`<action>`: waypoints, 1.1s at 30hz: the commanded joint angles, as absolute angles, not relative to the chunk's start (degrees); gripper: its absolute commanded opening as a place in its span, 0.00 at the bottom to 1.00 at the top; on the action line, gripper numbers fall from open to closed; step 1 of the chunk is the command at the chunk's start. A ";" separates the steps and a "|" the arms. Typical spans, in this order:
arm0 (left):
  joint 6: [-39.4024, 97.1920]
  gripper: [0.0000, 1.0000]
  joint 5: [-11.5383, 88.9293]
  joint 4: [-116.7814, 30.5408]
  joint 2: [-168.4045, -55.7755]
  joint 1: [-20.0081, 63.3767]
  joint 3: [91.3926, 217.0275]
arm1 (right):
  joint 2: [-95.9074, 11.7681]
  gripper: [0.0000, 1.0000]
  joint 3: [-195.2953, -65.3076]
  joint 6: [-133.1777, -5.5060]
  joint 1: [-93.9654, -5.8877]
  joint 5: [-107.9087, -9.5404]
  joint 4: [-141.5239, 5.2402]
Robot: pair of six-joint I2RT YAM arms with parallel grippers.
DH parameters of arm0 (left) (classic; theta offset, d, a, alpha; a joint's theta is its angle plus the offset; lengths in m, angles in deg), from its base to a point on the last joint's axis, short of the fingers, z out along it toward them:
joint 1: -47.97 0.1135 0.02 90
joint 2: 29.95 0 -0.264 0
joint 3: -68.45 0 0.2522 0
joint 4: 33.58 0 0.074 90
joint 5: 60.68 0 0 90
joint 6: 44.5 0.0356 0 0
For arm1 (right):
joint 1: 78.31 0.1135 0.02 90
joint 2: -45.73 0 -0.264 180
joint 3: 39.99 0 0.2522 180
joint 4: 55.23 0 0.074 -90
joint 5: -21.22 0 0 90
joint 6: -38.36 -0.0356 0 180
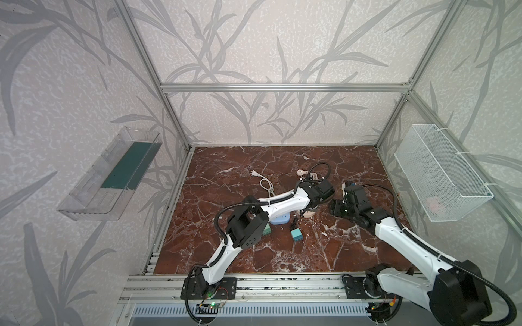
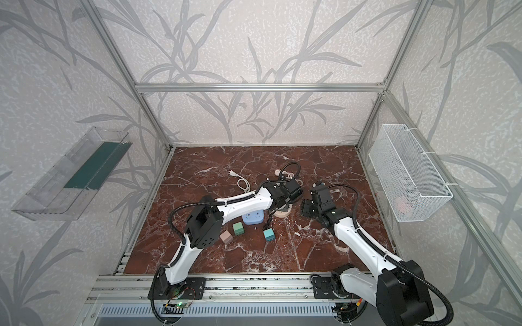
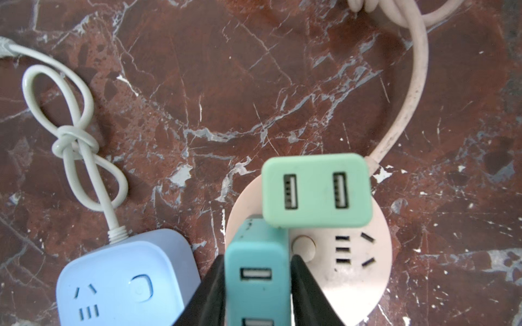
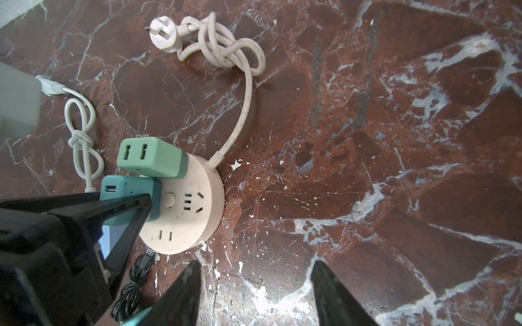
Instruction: Insert the plug
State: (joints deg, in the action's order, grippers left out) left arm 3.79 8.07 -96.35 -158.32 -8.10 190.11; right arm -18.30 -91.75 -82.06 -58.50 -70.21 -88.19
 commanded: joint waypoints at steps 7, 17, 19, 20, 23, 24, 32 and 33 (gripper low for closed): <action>7.67 0.57 4.23 -100.79 -154.85 -7.84 194.32 | -13.59 0.63 -94.46 -82.49 -58.69 -68.71 -92.28; 11.60 0.66 3.91 -99.32 -143.10 -7.67 188.80 | -9.79 0.62 -96.05 -81.09 -58.40 -65.93 -97.70; 12.05 0.66 5.44 -96.02 -138.21 -7.41 183.30 | -9.23 0.62 -96.48 -80.95 -57.57 -65.01 -98.99; 12.47 0.66 7.07 -93.47 -135.11 -7.16 179.58 | -8.96 0.62 -96.75 -80.87 -56.67 -64.98 -99.79; 13.08 0.66 12.54 -82.91 -125.88 -6.30 166.37 | -8.33 0.62 -97.50 -79.91 -52.43 -65.37 -101.42; 12.67 0.66 14.70 -80.30 -123.27 -5.90 162.83 | -8.39 0.62 -97.79 -79.62 -50.74 -65.69 -101.80; 6.34 0.65 26.19 -67.52 -107.33 -1.87 140.91 | -12.94 0.69 -98.53 -77.97 -33.33 -70.72 -103.05; 5.34 0.65 27.27 -66.81 -106.68 -1.20 139.39 | -13.87 0.70 -98.61 -77.92 -32.12 -70.75 -103.00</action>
